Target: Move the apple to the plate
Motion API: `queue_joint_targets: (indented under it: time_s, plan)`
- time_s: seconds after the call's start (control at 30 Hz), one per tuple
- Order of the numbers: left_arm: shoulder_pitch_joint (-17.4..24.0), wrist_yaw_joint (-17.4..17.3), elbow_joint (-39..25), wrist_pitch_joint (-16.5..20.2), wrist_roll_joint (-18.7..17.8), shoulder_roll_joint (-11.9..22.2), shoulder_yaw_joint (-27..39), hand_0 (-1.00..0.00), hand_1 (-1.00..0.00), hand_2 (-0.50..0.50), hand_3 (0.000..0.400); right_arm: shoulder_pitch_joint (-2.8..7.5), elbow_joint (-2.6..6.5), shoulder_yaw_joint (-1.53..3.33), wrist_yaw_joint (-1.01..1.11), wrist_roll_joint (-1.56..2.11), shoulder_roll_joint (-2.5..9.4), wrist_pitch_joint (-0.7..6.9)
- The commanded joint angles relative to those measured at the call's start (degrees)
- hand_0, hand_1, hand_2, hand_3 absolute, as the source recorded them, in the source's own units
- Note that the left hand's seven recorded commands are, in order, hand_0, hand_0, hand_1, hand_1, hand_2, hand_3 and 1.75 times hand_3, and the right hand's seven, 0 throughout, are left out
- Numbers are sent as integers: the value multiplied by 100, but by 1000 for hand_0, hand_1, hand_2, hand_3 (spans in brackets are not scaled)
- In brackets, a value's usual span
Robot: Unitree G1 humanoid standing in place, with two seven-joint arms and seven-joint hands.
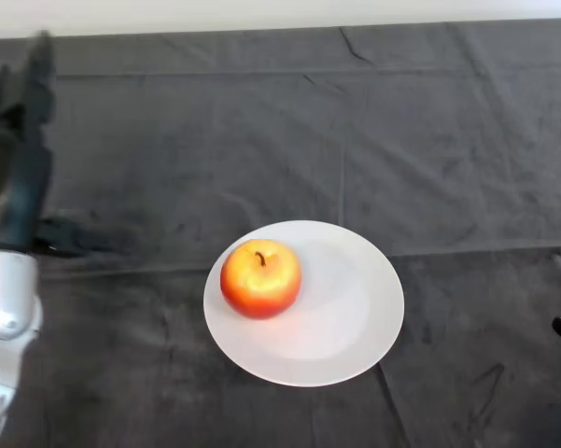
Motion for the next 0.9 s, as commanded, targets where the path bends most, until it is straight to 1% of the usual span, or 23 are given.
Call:
queue_joint_targets:
  time_s: [0.03,0.47,0.63,0.9]
  plan:
    - [-282,136,267,-19,-53,370,291,0,0,0,0,192,165,51,32,127,177,207]
    - [-297,330,1103,-441,-421,1080,1325,0,0,0,0,191,169,69,20,144,165,198]
    - [-257,382,1560,-645,-582,1469,1764,0,0,0,0,190,172,82,13,155,157,191]
    - [-147,471,2011,-729,-775,2023,2396,0,0,0,0,188,177,105,-1,175,142,177]
